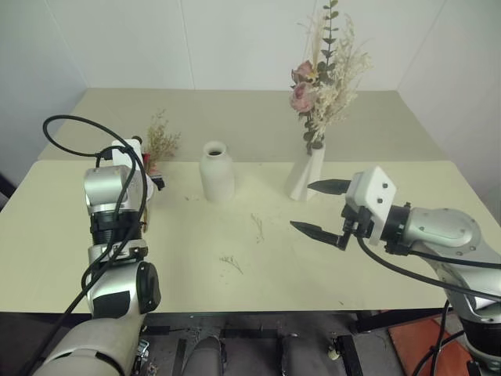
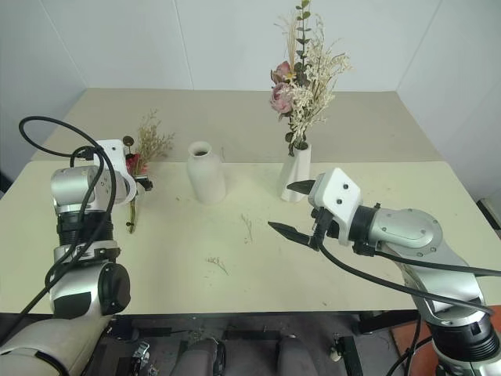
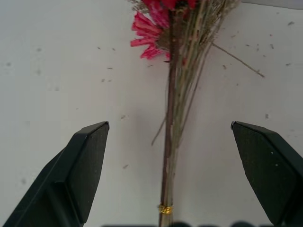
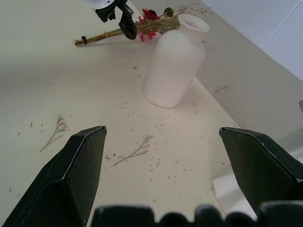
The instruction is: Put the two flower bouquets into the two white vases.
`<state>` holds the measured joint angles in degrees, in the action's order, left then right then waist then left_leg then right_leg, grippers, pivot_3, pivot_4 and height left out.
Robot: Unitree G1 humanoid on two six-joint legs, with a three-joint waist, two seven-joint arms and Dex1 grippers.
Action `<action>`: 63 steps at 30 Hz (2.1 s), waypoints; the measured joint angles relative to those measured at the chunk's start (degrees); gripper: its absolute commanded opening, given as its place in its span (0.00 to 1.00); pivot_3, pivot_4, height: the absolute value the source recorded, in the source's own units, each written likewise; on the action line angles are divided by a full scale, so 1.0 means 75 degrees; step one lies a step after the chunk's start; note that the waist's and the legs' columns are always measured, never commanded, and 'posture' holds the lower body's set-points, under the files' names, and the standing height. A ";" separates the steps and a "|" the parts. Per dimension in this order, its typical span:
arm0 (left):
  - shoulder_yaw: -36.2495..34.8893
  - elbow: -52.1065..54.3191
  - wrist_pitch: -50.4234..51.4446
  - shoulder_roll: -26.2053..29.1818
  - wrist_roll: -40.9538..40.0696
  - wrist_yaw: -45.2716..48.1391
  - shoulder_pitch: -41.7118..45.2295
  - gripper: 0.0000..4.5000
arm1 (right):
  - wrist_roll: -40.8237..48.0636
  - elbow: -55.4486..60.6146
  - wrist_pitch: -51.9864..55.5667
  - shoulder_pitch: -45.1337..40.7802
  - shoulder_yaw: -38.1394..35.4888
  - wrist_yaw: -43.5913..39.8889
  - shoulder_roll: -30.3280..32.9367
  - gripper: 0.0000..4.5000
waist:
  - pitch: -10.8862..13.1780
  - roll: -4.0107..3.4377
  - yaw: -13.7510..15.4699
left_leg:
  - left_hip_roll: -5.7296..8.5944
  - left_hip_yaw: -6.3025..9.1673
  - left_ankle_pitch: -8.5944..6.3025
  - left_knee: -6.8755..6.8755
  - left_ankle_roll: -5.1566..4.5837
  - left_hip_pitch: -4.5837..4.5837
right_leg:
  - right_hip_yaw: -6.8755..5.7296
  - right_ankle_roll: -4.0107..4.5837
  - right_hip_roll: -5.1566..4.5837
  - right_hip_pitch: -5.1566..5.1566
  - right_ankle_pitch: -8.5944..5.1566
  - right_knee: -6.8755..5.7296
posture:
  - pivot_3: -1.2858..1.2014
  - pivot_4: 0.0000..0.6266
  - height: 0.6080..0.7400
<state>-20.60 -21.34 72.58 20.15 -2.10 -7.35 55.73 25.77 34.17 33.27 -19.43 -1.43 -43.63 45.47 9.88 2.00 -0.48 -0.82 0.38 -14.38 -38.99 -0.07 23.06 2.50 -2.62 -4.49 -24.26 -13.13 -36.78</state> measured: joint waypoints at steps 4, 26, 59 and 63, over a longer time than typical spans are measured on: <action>0.0096 -0.0899 -0.0704 0.0056 -0.0032 0.0195 0.0018 0.91 | 0.0003 0.0025 0.0066 0.0012 -0.0025 0.0057 0.0011 1.00 | 0.0000 0.0000 -0.0013 | 0.0000 -0.0001 0.0000 0.0000 0.0000 0.0001 | 0.0000 0.0000 0.0001 -0.0001 0.0000 -0.0001 | 0.52 0.24 1.00; 0.0292 -0.2224 -0.3650 0.0122 -0.0253 0.0215 0.0503 0.01 | -0.0359 0.0024 0.0090 0.0143 -0.0023 0.0214 0.0027 1.00 | -0.0001 0.0001 -0.0022 | -0.0001 0.0000 0.0000 0.0000 0.0000 0.0011 | -0.0004 -0.0002 -0.0001 -0.0003 0.0003 -0.0008 | 0.52 0.24 1.00; -0.1614 -0.5981 -0.9566 -0.0299 -0.4473 0.8929 0.2851 0.01 | -0.1158 0.0889 -0.0176 0.1822 -0.0532 0.1502 -0.0481 1.00 | -0.0001 0.0005 -0.0050 | 0.0000 -0.0005 -0.0002 -0.0009 -0.0009 0.0020 | -0.0012 -0.0011 0.0006 0.0010 0.0005 0.0007 | 0.52 0.24 1.00; -0.1412 -0.5983 -0.9692 -0.0295 -0.4188 0.9023 0.2616 0.01 | -0.1235 0.0890 -0.0174 0.1832 -0.0512 0.1553 -0.0495 1.00 | -0.0001 0.0005 -0.0065 | -0.0001 -0.0006 -0.0002 -0.0009 -0.0009 0.0017 | -0.0010 -0.0011 0.0007 0.0009 0.0005 0.0004 | 0.52 0.24 1.00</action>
<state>-31.19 -66.21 -0.11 17.94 -33.51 60.32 75.35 16.51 40.84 31.97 -5.69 -5.27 -31.99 41.76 9.88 2.03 -0.97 -0.83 0.34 -14.40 -39.06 -0.14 23.19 2.42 -2.70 -4.44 -24.20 -13.09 -36.75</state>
